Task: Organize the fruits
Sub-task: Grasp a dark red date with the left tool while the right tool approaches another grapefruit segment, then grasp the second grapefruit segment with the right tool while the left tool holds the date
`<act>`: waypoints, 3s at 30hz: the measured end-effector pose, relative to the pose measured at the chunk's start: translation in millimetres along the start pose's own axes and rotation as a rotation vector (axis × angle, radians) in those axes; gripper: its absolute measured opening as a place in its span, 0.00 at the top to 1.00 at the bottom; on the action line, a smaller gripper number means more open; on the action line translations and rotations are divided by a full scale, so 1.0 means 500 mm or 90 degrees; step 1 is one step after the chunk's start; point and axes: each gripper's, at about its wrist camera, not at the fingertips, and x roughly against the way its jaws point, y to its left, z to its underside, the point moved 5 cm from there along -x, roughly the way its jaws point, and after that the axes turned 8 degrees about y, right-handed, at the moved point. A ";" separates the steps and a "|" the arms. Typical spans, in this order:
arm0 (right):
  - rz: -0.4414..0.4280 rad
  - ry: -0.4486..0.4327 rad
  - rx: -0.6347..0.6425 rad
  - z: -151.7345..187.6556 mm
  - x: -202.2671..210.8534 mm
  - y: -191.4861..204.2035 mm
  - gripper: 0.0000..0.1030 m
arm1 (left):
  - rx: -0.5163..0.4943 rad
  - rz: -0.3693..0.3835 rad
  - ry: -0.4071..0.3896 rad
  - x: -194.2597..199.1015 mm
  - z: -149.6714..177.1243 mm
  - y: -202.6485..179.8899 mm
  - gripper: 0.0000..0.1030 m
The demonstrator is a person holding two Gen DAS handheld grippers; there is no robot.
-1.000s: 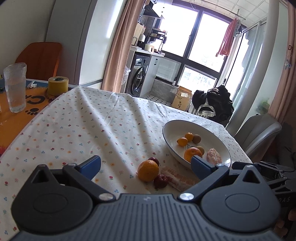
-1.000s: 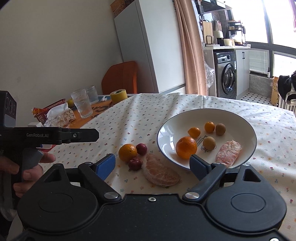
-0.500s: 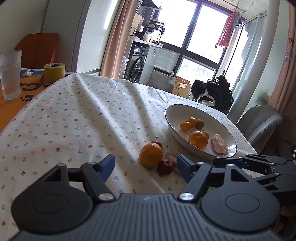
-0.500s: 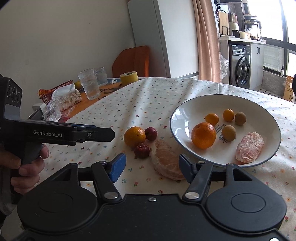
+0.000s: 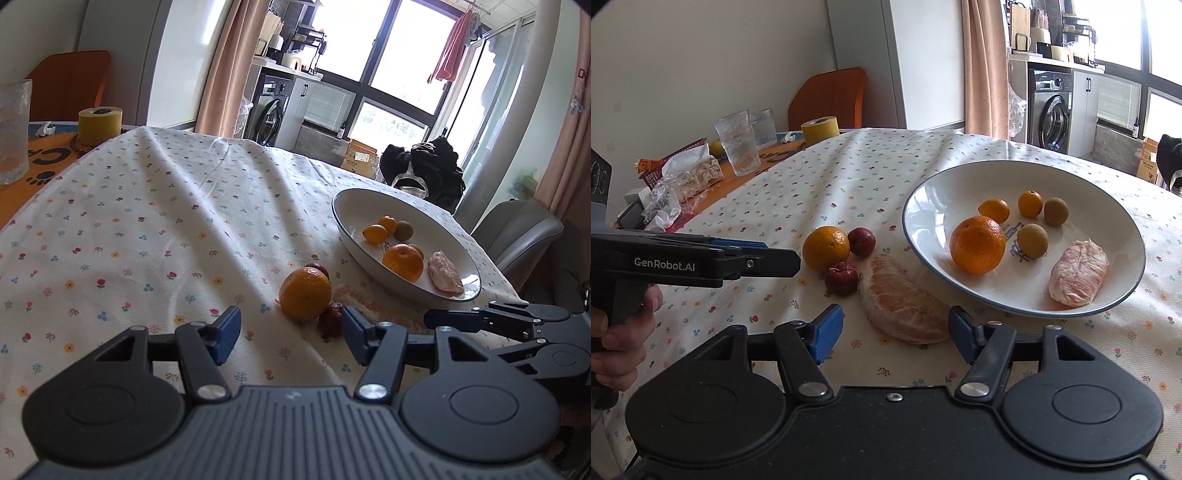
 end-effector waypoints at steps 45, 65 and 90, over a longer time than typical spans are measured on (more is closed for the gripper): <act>-0.044 0.008 0.068 -0.006 -0.032 0.038 0.59 | -0.028 0.030 0.024 -0.037 0.009 -0.039 0.72; -0.104 0.003 -0.027 0.026 0.008 -0.017 0.61 | -0.079 -0.020 0.034 -0.072 0.004 -0.072 0.77; -0.102 -0.018 -0.036 0.024 0.050 -0.038 0.75 | -0.112 0.040 0.047 -0.063 0.019 -0.132 0.78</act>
